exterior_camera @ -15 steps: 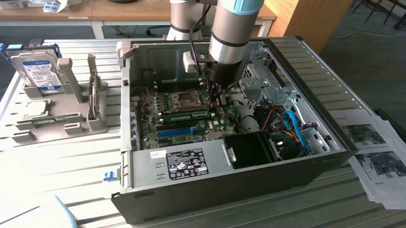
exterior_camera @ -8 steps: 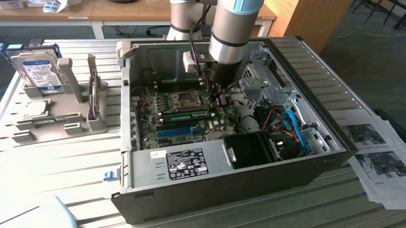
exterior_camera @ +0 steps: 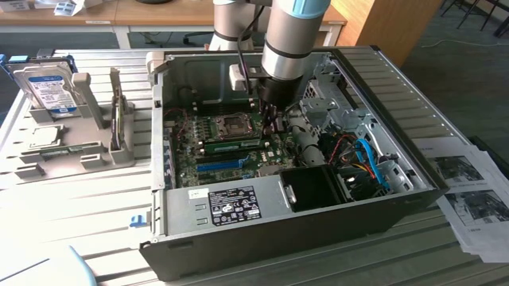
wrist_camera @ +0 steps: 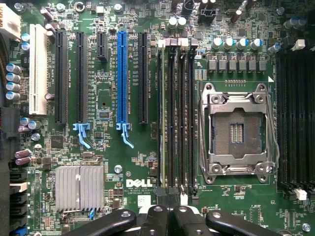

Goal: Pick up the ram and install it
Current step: 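Press down the ram until it locks into place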

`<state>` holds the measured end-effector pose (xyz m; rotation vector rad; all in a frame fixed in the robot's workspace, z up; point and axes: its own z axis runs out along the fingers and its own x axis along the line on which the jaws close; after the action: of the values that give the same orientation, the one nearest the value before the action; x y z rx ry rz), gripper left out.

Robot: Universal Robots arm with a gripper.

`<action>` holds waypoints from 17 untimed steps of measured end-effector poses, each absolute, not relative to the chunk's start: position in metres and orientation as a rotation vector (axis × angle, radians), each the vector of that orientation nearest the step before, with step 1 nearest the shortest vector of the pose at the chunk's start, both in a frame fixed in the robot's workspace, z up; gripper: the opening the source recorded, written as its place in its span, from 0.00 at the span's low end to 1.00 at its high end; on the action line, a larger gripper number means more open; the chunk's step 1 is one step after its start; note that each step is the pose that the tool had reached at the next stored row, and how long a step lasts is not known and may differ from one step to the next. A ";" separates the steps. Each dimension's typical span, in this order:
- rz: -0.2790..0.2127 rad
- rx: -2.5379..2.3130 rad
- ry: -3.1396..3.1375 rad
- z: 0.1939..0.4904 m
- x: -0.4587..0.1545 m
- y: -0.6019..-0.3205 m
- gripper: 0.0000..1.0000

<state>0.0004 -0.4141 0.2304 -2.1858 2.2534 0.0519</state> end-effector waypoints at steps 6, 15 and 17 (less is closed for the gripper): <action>0.052 -2.186 2.253 0.230 0.000 -0.414 0.09; 0.052 -2.186 2.254 0.228 0.000 -0.414 0.09; 0.052 -2.186 2.253 0.227 0.000 -0.414 0.09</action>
<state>0.0004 -0.4141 0.2275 -2.1857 2.2534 0.0519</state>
